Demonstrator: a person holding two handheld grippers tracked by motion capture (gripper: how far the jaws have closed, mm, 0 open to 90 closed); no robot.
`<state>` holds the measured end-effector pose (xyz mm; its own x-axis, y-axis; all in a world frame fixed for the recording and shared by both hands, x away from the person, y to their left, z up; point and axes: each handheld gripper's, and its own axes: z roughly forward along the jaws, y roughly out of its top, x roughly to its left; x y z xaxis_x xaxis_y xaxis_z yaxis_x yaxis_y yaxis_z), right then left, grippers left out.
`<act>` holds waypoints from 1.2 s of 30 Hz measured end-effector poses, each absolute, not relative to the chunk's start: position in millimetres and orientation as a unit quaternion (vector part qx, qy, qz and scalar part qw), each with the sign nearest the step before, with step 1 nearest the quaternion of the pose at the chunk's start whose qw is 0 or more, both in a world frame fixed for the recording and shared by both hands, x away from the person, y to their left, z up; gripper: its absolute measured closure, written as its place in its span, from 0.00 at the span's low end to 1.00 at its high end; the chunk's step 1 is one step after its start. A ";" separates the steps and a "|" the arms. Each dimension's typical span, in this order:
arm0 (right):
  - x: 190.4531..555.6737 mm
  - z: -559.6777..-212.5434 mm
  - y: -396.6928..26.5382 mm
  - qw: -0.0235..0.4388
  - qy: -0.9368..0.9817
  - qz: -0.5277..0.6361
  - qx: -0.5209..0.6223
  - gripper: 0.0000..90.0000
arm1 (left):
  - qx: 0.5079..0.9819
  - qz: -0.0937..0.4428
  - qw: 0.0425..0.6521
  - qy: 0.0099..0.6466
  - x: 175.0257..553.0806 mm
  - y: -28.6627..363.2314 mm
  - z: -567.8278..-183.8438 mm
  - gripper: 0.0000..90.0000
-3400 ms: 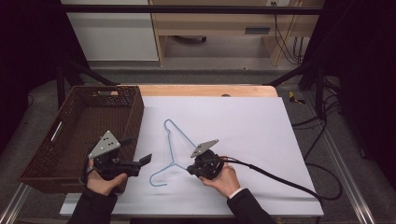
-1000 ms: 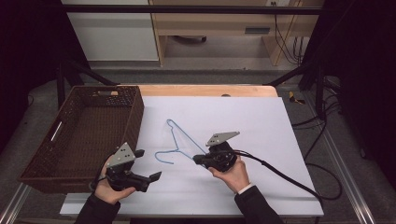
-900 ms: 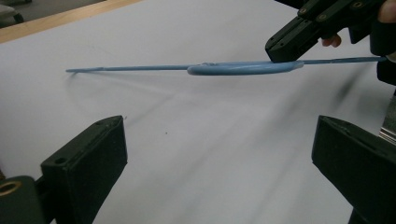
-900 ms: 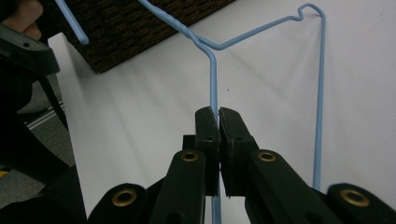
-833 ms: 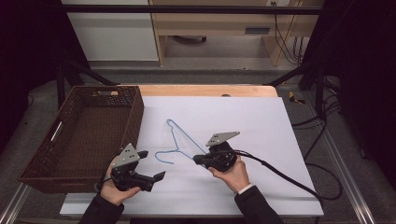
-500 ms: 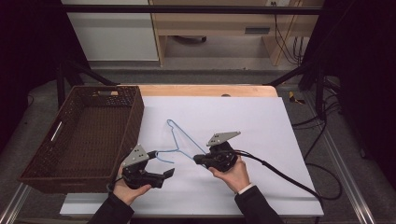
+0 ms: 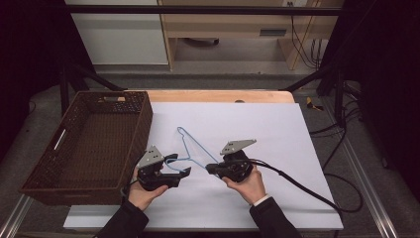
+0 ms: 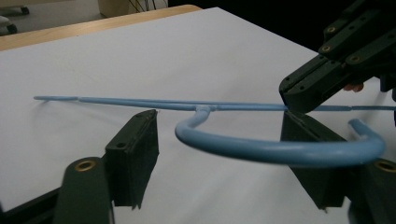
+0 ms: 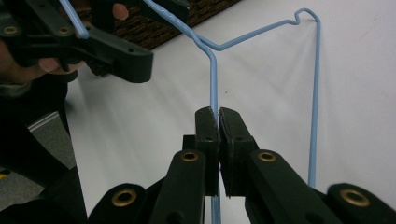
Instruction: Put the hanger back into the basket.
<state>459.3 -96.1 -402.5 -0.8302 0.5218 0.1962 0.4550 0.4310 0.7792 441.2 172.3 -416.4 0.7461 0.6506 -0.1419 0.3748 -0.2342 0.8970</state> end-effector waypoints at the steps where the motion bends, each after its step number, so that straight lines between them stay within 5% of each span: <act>1: 459.3 -402.6 -96.1 0.037 0.845 0.448 0.289 0.97 | 0.773 0.131 0.525 0.332 442.0 171.1 -417.2 0.36; 6: 459.0 -402.3 -96.3 0.037 0.844 0.448 0.292 0.97 | 0.764 0.139 0.533 0.336 443.5 169.3 -419.2 0.53; 24: 459.0 -403.5 -95.6 0.039 0.845 0.448 0.289 0.97 | 0.733 0.136 0.562 0.359 445.2 171.4 -419.6 0.92; 36: 458.3 -405.9 -94.8 0.035 0.850 0.437 0.291 0.97 | 0.736 0.136 0.559 0.357 445.7 166.5 -417.7 0.94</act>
